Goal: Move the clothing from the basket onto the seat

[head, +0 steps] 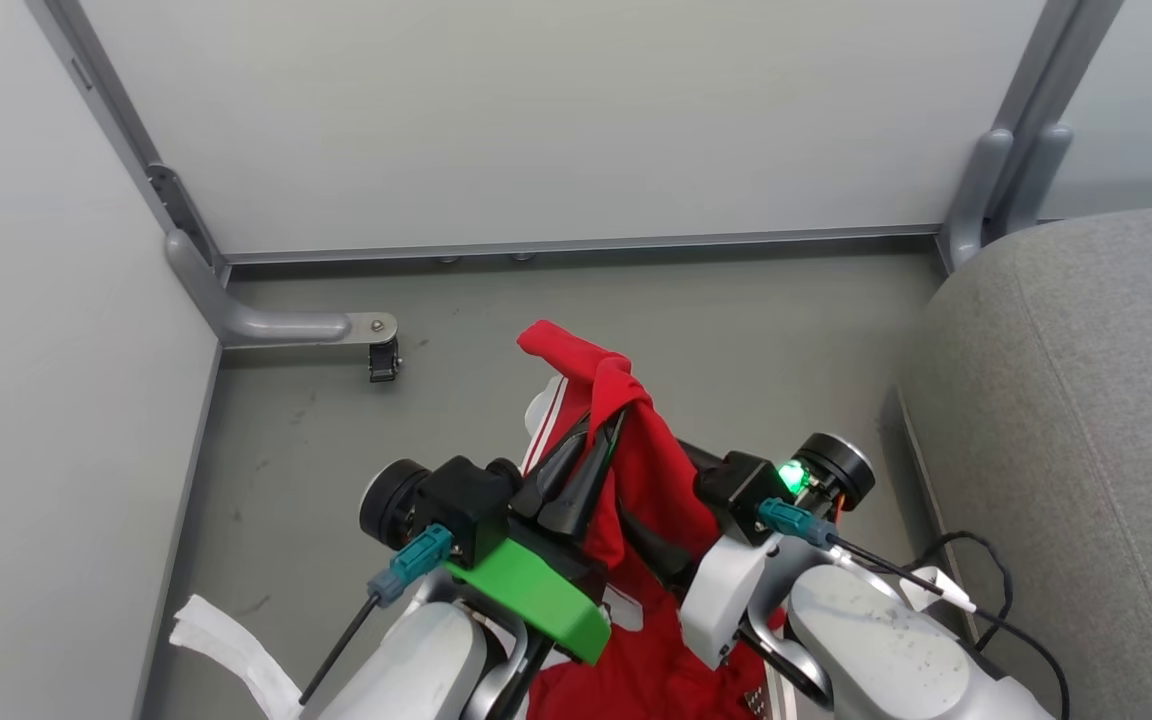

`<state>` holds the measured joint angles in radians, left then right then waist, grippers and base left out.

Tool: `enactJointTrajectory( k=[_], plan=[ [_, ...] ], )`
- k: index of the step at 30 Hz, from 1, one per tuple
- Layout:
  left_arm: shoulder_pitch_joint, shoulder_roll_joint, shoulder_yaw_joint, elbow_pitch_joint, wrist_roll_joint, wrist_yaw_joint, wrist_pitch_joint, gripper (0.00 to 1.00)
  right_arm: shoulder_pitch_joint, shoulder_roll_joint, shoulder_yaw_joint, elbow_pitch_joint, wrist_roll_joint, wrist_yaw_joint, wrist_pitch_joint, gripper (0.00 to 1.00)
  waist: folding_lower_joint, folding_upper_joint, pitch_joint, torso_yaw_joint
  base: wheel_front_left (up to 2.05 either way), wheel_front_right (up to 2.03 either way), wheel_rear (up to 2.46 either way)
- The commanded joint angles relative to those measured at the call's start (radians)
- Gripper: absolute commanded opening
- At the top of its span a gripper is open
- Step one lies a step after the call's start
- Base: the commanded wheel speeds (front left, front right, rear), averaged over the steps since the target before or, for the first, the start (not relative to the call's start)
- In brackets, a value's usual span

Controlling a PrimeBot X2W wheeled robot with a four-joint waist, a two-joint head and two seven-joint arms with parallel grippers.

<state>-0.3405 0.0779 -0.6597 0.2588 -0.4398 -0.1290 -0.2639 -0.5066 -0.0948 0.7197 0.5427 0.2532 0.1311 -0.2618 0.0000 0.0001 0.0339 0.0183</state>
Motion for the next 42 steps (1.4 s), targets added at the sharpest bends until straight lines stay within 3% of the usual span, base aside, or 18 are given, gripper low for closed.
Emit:
enactJointTrajectory(
  k=[1, 2, 10, 12, 13, 14, 32, 37, 42],
  plan=[
    [-0.013, -0.001, -0.001, -0.003, -0.011, -0.003, -0.001, 0.00, -0.003, 0.007, 0.004, 0.021, 0.015, -0.001, -0.005, 0.13, 0.0000, -0.0001, 0.004, 0.014, 0.00, 0.00, 0.00],
    [-0.013, -0.003, -0.003, -0.003, -0.014, -0.003, -0.001, 0.00, 0.003, 0.012, 0.004, 0.030, 0.030, -0.001, -0.005, 0.00, 0.0000, -0.0001, 0.004, 0.016, 0.00, 0.00, 0.00],
    [0.014, -0.004, 0.032, 0.001, -0.007, -0.003, -0.001, 0.00, 0.069, 0.020, -0.044, 0.010, 0.081, -0.001, -0.004, 0.00, 0.0000, -0.0001, 0.003, -0.013, 0.00, 0.00, 0.00],
    [0.024, -0.006, 0.043, 0.005, -0.003, -0.003, -0.001, 0.46, 0.094, 0.017, -0.073, 0.002, 0.088, -0.001, -0.003, 0.00, 0.0000, -0.0001, 0.004, -0.034, 0.00, 0.00, 0.00],
    [0.029, -0.006, 0.047, 0.008, -0.004, -0.003, -0.001, 0.82, 0.109, 0.017, -0.094, -0.005, 0.094, -0.001, -0.003, 0.00, 0.0000, -0.0001, 0.007, -0.050, 0.00, 0.00, 0.00],
    [0.032, -0.005, 0.052, 0.008, -0.003, -0.003, -0.001, 1.00, 0.116, 0.017, -0.107, -0.010, 0.096, -0.001, -0.003, 0.00, 0.0000, -0.0001, 0.011, -0.062, 0.00, 0.00, 0.00],
    [0.045, 0.017, 0.057, 0.042, 0.007, -0.003, 0.000, 1.00, 0.260, 0.032, -0.367, -0.130, 0.088, -0.001, -0.004, 0.00, 0.0000, -0.0001, 0.090, -0.446, 0.00, 0.00, 0.00],
    [0.033, 0.028, 0.051, 0.046, 0.012, -0.003, 0.000, 1.00, 0.276, 0.038, -0.429, -0.153, 0.109, -0.001, -0.004, 0.00, 0.0000, -0.0001, 0.117, -0.532, 0.00, 0.00, 0.00],
    [0.014, 0.034, 0.035, 0.051, 0.017, -0.003, 0.000, 1.00, 0.239, 0.039, -0.471, -0.177, 0.103, -0.001, -0.004, 0.00, 0.0000, -0.0001, 0.151, -0.553, 0.00, 0.00, 0.00]
  ],
)
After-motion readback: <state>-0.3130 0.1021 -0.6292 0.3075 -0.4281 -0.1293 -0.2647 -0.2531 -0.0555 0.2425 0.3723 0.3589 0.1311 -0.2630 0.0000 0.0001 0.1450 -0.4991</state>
